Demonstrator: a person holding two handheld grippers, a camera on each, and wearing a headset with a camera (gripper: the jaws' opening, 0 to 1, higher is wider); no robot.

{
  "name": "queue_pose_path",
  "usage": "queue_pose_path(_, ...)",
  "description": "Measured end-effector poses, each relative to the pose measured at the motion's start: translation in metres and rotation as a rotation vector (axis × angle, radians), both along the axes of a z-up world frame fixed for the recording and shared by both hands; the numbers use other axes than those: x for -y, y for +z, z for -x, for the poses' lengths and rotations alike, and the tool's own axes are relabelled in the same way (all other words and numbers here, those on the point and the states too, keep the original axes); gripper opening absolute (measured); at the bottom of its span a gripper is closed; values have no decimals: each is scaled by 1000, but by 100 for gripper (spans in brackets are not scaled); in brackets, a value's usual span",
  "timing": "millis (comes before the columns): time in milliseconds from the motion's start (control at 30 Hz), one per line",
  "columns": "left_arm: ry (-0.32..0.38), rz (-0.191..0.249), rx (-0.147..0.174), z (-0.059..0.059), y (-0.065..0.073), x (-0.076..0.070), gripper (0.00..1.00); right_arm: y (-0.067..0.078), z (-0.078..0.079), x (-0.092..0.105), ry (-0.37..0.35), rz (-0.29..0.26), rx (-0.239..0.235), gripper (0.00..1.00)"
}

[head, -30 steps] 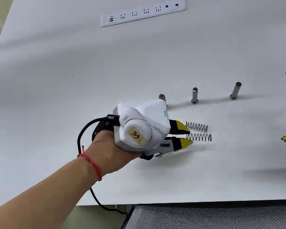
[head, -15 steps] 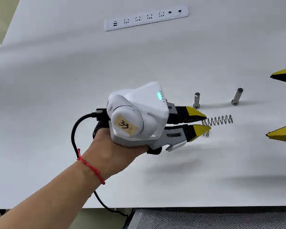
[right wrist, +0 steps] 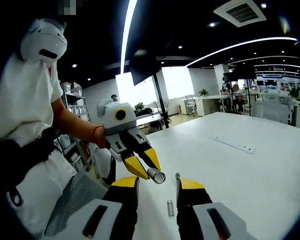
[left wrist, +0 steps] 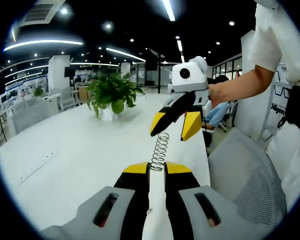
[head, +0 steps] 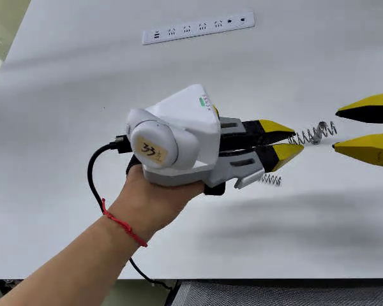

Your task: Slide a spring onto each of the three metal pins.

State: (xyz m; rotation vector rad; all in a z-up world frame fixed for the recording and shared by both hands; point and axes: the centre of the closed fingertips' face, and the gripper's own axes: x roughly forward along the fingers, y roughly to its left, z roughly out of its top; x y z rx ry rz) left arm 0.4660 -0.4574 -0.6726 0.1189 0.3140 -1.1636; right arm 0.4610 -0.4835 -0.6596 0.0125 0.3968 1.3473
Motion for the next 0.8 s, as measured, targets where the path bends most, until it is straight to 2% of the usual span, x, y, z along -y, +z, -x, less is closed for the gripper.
queue_pose_path(67,3,13,-2,-1,2,0,7,4,-1,-2,-9,-24,-10,25)
queue_pose_path(300,9,37,-6,-1,7,1,7,10,-4,-5,-23,-55,-25,18)
queue_pose_path(700,9,57,-7,-1,11,3,7,14,-4,-4,-22,-77,-35,7)
queue_pose_path(800,7,58,-6,0,11,4,7,14,-4,-4,-22,-78,-38,7)
